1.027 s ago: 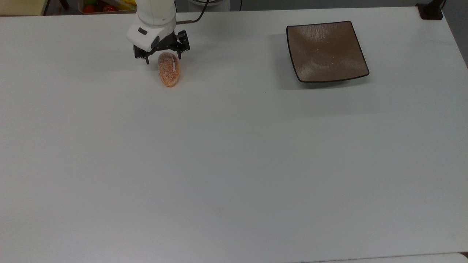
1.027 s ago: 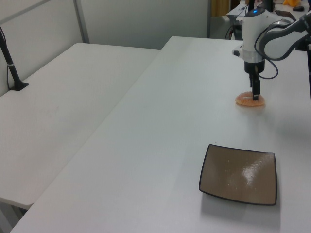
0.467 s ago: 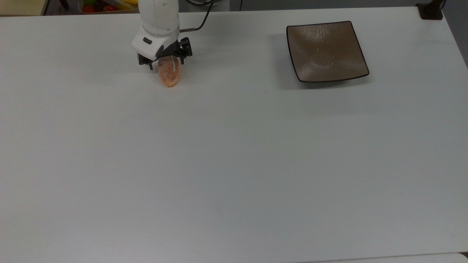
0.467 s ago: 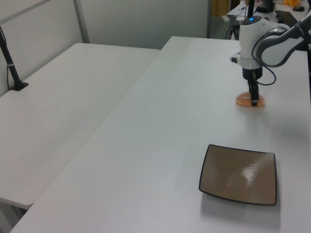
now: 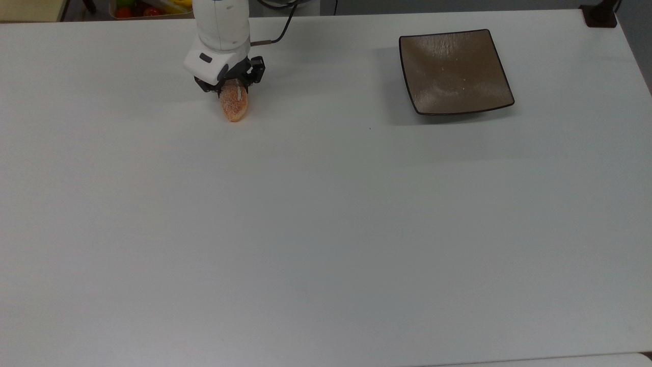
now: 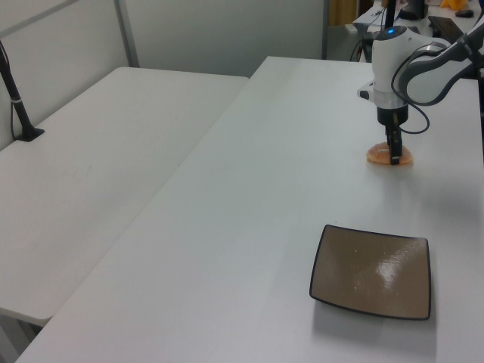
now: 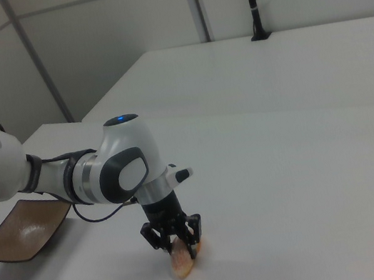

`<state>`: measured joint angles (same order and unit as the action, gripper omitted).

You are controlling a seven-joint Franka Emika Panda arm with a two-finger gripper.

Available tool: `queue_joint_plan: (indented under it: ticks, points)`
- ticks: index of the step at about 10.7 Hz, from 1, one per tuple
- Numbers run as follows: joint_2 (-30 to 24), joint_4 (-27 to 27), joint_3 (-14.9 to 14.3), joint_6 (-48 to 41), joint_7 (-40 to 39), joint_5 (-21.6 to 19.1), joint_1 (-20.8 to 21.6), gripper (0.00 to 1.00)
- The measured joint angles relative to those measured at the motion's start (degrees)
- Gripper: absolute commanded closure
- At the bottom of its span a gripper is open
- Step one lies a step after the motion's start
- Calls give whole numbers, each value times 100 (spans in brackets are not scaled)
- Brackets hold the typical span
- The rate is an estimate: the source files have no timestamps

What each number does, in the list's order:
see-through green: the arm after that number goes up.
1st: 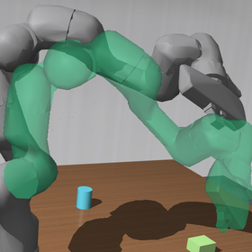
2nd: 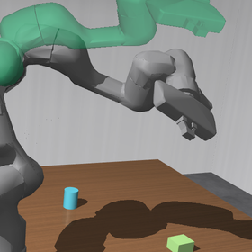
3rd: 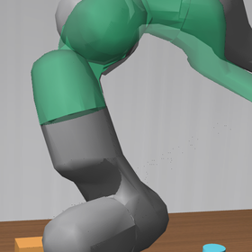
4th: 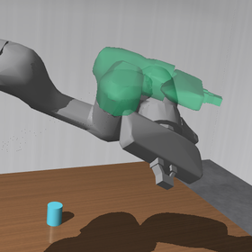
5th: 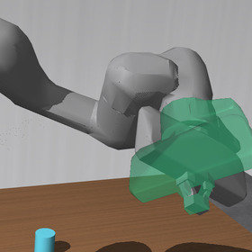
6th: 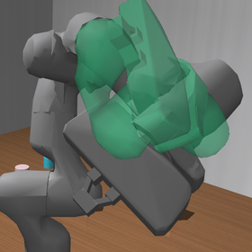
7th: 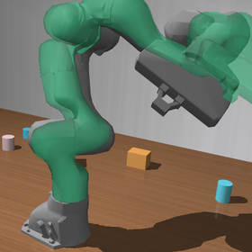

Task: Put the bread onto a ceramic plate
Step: 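Lift the bread roll up off the table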

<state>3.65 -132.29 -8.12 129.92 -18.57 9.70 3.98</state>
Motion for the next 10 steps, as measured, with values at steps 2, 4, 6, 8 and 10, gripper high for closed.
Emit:
queue_joint_plan:
  ticks: [2, 4, 6, 8, 10]
  points:
    - [-7, 13, 0, 0, 1, -10, -7, 88]
    - [-56, 46, -2, 0, 7, -146, -15, 88]
    - [-232, 327, -2, -450, 7, -265, -15, 87]
    - [-461, 853, -2, -1189, 7, -505, -15, 86]
    - [-581, 1553, -2, -2069, 7, -757, -11, 86]
